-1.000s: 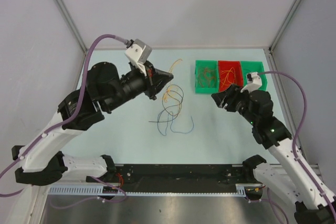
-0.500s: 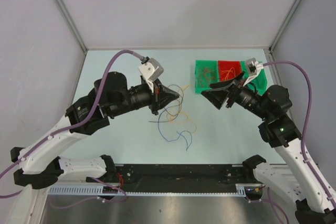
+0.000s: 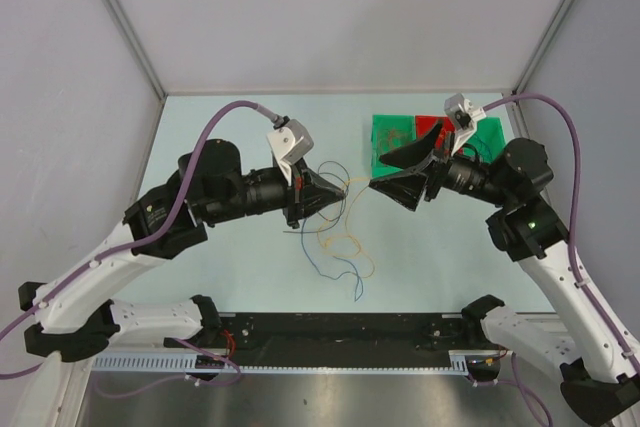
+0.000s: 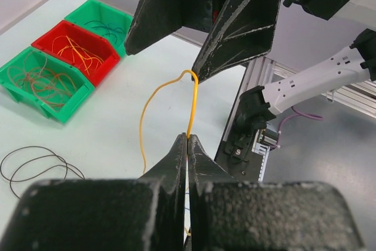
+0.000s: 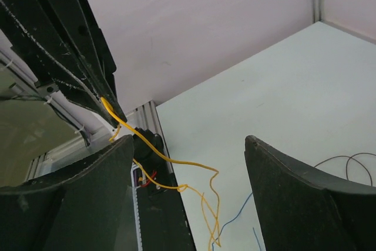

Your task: Untangle the cables

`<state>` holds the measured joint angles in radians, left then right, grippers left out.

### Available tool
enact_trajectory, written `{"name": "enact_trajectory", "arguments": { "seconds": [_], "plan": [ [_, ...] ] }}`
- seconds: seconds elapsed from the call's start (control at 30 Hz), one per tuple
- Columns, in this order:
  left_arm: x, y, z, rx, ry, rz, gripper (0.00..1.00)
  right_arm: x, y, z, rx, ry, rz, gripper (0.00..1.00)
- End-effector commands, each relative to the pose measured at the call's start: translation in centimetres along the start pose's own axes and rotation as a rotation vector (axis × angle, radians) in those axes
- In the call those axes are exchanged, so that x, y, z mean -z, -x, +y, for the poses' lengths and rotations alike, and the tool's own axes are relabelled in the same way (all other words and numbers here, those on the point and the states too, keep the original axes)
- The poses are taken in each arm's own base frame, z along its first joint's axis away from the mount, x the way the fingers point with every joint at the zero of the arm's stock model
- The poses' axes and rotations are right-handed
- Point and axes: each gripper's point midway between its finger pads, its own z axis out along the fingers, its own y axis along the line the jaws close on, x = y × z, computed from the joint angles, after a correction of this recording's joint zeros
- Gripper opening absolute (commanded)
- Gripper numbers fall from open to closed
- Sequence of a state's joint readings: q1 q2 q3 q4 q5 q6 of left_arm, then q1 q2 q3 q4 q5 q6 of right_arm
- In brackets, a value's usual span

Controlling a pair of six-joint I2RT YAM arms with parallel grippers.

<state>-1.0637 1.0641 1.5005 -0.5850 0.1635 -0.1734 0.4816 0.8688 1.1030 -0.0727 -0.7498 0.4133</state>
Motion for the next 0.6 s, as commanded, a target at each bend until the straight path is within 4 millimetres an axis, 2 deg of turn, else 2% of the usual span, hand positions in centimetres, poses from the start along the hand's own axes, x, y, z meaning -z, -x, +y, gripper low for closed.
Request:
{"name": "enact_trajectory", "arguments": {
  "seconds": [0.0,0.07,0.17,0.23,0.27,0.3,0.33,0.37,0.4,0.43,0.5,0.53,0.57],
  "plan": [
    [0.0,0.8,-0.6,-0.027,-0.036,-0.032,0.00,-0.5,1.2,2.8,0.064,0.123,0.005,0.79],
    [-0.1,0.9,-0.7,-0.027,-0.043,-0.036,0.00,-0.9,0.7,3.1,0.062,0.142,0.027,0.76],
    [-0.2,1.0,-0.8,-0.025,-0.053,-0.037,0.00,-1.4,0.2,3.2,0.068,0.144,0.044,0.65],
    [-0.4,0.8,-0.7,-0.022,-0.047,-0.032,0.00,-1.6,0.0,3.4,0.069,0.145,0.048,0.53],
    [-0.5,0.7,-0.6,-0.022,-0.045,-0.028,0.00,-1.8,0.1,3.3,0.075,0.131,0.042,0.44],
    [-0.6,0.5,-0.5,-0.021,-0.037,-0.024,0.00,-1.9,0.0,3.5,0.076,0.133,0.044,0.20],
    [-0.6,0.4,-0.4,-0.018,-0.032,-0.022,0.00,-1.9,0.2,3.6,0.081,0.124,0.038,0.08],
    [-0.7,0.3,-0.2,-0.016,-0.024,-0.020,0.02,-2.1,0.4,3.2,0.080,0.097,0.027,0.00],
    [-0.7,0.0,0.0,-0.012,-0.012,-0.013,0.09,-2.1,0.5,3.1,0.079,0.087,0.024,0.00],
    [-0.8,-0.1,1.0,-0.007,0.043,-0.017,0.37,-2.1,0.9,3.0,0.084,0.072,0.012,0.00],
    [-0.8,-1.3,2.8,0.020,0.139,0.004,0.74,-2.4,1.7,1.8,0.080,-0.004,-0.009,0.00],
    [-0.6,-1.7,4.4,0.030,0.233,0.000,0.92,-2.5,2.0,1.2,0.080,-0.039,-0.014,0.00],
    [-0.5,-2.4,5.0,0.051,0.268,0.004,0.97,-2.4,3.9,0.7,0.095,-0.098,-0.058,0.00]
  ]
}}
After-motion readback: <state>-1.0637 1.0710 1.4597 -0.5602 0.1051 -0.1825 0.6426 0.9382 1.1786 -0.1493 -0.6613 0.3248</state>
